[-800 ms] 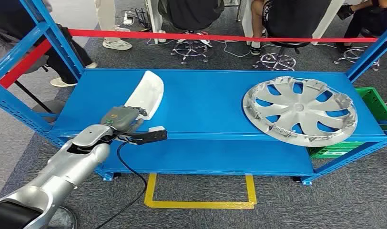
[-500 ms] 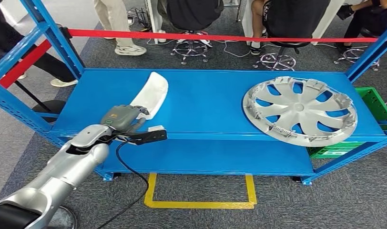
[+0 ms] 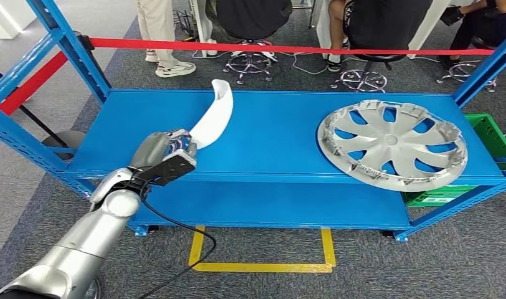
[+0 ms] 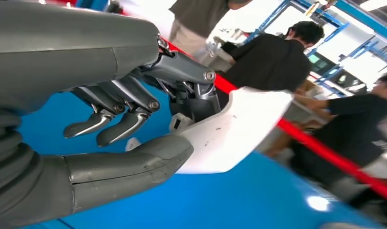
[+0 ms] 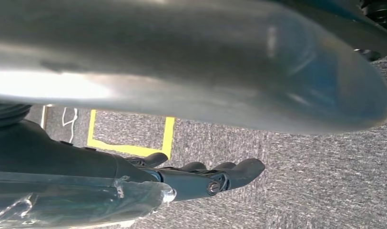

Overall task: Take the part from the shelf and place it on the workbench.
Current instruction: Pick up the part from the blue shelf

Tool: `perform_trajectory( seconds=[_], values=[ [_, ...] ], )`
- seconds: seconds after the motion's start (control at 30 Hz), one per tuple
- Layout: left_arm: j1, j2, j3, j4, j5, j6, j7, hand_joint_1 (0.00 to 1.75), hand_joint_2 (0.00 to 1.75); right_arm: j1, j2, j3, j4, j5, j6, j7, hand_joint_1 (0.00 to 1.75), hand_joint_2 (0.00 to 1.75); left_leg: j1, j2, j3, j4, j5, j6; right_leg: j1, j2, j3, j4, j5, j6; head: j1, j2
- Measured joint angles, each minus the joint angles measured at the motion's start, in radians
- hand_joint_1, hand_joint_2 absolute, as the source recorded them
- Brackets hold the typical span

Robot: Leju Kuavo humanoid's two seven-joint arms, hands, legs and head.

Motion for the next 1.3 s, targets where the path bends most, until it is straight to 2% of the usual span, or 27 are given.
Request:
perform_trajectory(
  seconds=[0.1,0.27,0.47,0.8,1.0,1.07,1.13,1.17,1.2,1.23,1.27,1.3],
  values=[
    [0.035,-0.031,0.042,-0.075,0.137,-0.030,-0.035,1.75,1.75,0.000,0.001,0.000,0.000,0.005,-0.003,-0.001,0.00,0.00,0.000,0.000,0.000,0.000,0.000,0.000,0.000,0.000,0.000,0.000,0.000,0.000,0.000,0.000],
    [0.077,-0.066,0.087,-0.152,0.269,-0.061,-0.072,1.75,1.75,0.000,0.003,-0.002,0.000,0.011,-0.005,-0.004,0.00,0.00,0.000,0.000,0.000,0.000,0.000,0.000,0.000,0.000,0.000,0.000,0.000,0.000,0.000,0.000],
    [0.164,-0.126,0.144,-0.265,0.607,-0.176,-0.157,1.75,1.75,0.000,0.009,-0.017,0.000,0.013,-0.018,-0.010,0.00,0.00,0.000,0.000,0.000,0.000,0.000,0.000,0.000,0.000,0.000,0.000,0.000,0.000,0.000,0.000],
    [0.223,-0.166,0.180,-0.359,0.719,-0.204,-0.161,1.75,1.75,0.001,0.013,-0.028,0.000,0.011,-0.025,-0.012,0.00,0.00,-0.001,0.000,0.001,0.001,-0.001,0.001,-0.001,0.000,0.001,-0.002,0.000,0.001,0.000,0.000],
    [0.256,-0.163,0.209,-0.375,0.711,-0.193,-0.149,1.75,1.75,0.000,0.022,-0.046,0.000,0.003,-0.032,-0.013,0.00,0.00,-0.005,0.001,0.005,-0.005,0.000,0.018,-0.006,-0.001,0.003,-0.004,-0.002,0.016,0.000,0.000],
    [0.263,-0.161,0.211,-0.375,0.682,-0.189,-0.157,1.75,1.75,0.000,0.024,-0.050,0.000,0.001,-0.031,-0.015,0.00,0.00,0.000,0.004,0.011,-0.016,0.006,0.025,-0.004,-0.008,-0.023,0.051,-0.039,0.018,0.003,0.000],
    [0.272,-0.159,0.212,-0.375,0.663,-0.188,-0.163,1.75,1.75,0.000,0.025,-0.053,0.000,0.000,-0.031,-0.017,0.00,0.00,0.000,0.007,0.012,-0.018,0.006,0.028,-0.003,-0.016,-0.089,0.189,-0.106,0.018,0.008,0.000],
    [0.278,-0.158,0.212,-0.375,0.659,-0.187,-0.164,1.75,1.75,0.000,0.025,-0.056,0.000,-0.001,-0.031,-0.017,0.00,0.00,-0.001,0.008,0.012,-0.018,0.006,0.028,-0.003,-0.017,-0.125,0.257,-0.128,0.018,0.009,0.000],
    [0.282,-0.157,0.212,-0.375,0.655,-0.187,-0.165,1.75,1.75,0.001,0.025,-0.058,0.000,-0.002,-0.031,-0.017,0.00,0.00,-0.002,0.009,0.012,-0.018,0.006,0.028,-0.003,-0.017,-0.148,0.299,-0.133,0.019,0.009,0.000],
    [0.285,-0.157,0.212,-0.375,0.653,-0.187,-0.165,1.75,1.75,0.001,0.025,-0.061,0.000,-0.002,-0.031,-0.017,0.00,0.00,-0.002,0.009,0.012,-0.018,0.006,0.027,-0.003,-0.018,-0.153,0.299,-0.115,0.018,0.010,0.000],
    [0.287,-0.157,0.212,-0.375,0.652,-0.187,-0.165,1.75,1.75,0.002,0.025,-0.063,0.000,-0.002,-0.031,-0.017,0.00,0.00,-0.002,0.009,0.012,-0.017,0.005,0.026,-0.004,-0.018,-0.138,0.259,-0.080,0.018,0.010,0.000],
    [0.288,-0.157,0.212,-0.375,0.650,-0.187,-0.165,1.75,1.75,0.001,0.025,-0.064,0.000,-0.002,-0.031,-0.018,0.00,0.00,-0.001,0.009,0.013,-0.014,0.005,0.023,-0.004,-0.020,-0.107,0.188,-0.038,0.017,0.011,0.000]
  ],
)
